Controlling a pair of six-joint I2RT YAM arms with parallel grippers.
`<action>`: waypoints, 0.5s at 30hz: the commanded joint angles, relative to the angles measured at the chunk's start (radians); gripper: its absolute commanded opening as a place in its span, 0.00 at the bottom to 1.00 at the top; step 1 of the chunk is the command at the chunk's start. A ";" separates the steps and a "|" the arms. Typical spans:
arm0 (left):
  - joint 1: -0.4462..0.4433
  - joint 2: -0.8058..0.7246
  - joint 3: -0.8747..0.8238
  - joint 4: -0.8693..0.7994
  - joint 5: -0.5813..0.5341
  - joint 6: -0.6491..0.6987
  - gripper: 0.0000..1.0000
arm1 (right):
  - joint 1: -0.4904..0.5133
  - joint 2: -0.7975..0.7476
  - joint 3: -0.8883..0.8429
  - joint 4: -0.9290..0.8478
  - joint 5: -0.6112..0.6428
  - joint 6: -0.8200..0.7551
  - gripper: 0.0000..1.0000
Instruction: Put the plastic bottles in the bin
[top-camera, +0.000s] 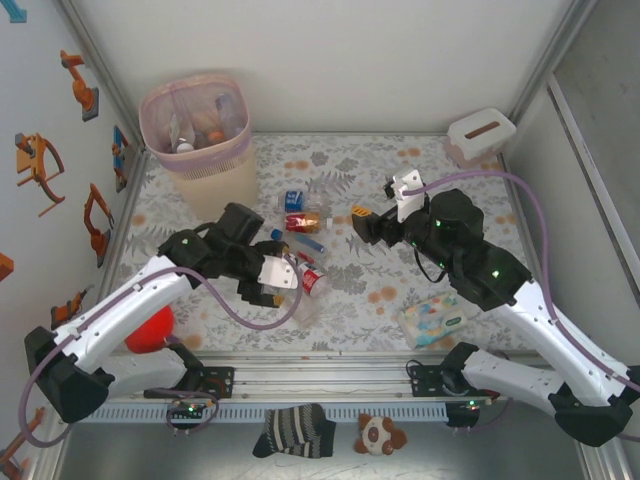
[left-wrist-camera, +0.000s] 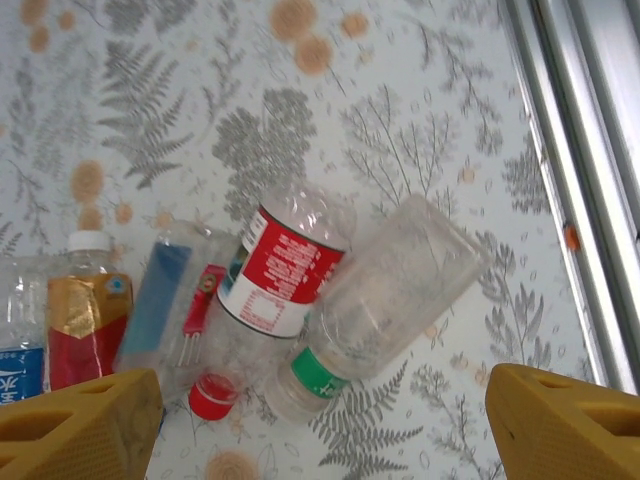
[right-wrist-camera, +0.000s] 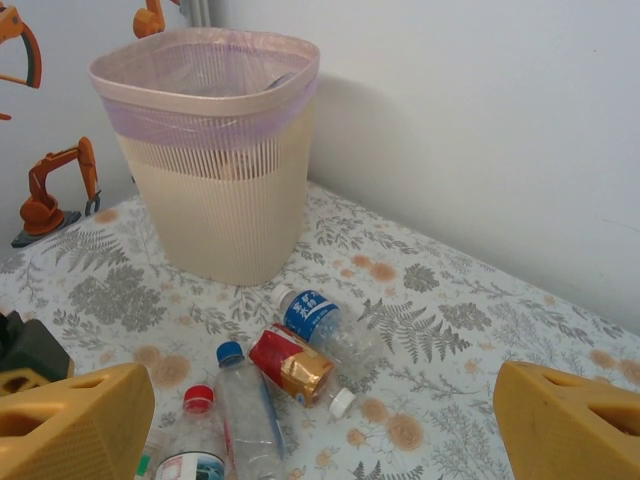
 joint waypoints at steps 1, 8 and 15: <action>-0.027 0.021 -0.032 -0.023 -0.097 0.107 0.84 | 0.002 -0.020 -0.013 0.001 -0.018 -0.021 0.87; -0.063 0.076 -0.073 0.011 -0.102 0.130 0.82 | 0.002 -0.058 -0.027 -0.014 -0.100 -0.099 0.87; -0.095 0.141 -0.087 0.055 -0.125 0.145 0.81 | 0.003 -0.079 -0.027 -0.030 -0.119 -0.130 0.87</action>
